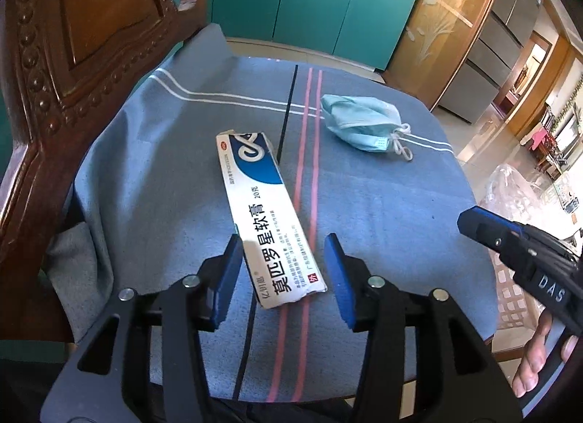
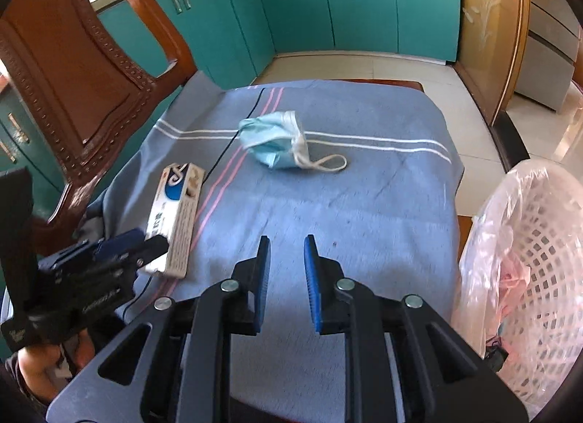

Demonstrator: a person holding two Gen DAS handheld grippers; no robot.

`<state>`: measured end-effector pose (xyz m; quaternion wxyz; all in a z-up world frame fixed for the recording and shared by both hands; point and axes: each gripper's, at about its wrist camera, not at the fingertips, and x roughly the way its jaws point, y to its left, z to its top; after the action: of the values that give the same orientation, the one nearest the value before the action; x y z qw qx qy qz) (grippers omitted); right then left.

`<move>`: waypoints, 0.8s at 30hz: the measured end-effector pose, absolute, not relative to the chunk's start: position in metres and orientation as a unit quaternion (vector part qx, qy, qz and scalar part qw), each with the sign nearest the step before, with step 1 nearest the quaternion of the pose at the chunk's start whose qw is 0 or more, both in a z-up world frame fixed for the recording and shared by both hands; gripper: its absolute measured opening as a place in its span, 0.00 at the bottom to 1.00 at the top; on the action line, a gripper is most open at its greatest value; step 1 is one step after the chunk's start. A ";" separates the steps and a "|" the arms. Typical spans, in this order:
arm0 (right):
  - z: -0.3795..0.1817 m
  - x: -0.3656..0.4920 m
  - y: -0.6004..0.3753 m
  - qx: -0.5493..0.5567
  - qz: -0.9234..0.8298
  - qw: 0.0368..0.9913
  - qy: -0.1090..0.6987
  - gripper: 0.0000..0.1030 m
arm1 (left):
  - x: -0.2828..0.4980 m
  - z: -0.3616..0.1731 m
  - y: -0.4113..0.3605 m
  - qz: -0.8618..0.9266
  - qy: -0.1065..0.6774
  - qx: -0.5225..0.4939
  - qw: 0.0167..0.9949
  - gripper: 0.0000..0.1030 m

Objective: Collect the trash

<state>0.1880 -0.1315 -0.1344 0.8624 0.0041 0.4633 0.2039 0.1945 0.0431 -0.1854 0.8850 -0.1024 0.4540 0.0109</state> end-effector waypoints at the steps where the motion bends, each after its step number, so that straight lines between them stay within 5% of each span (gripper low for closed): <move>1: -0.134 0.187 -0.132 0.000 0.200 0.865 0.460 0.20 | 0.195 -0.185 0.043 0.011 0.453 -0.101 0.886 0.48; 4: -0.135 0.187 -0.136 0.006 0.192 0.867 0.460 0.29 | 0.194 -0.184 0.045 0.014 0.452 -0.101 0.886 0.50; 9: -0.128 0.185 -0.140 0.008 0.182 0.875 0.449 0.58 | 0.194 -0.183 0.050 0.018 0.452 -0.104 0.886 0.54; 24: -0.126 0.184 -0.147 0.005 0.165 0.879 0.447 0.66 | 0.195 -0.182 0.050 0.023 0.450 -0.100 0.887 0.66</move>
<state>0.1840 -0.1466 -0.1258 0.8789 0.0051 0.4473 0.1654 0.1954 0.0503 -0.1820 0.8871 -0.1002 0.4500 0.0225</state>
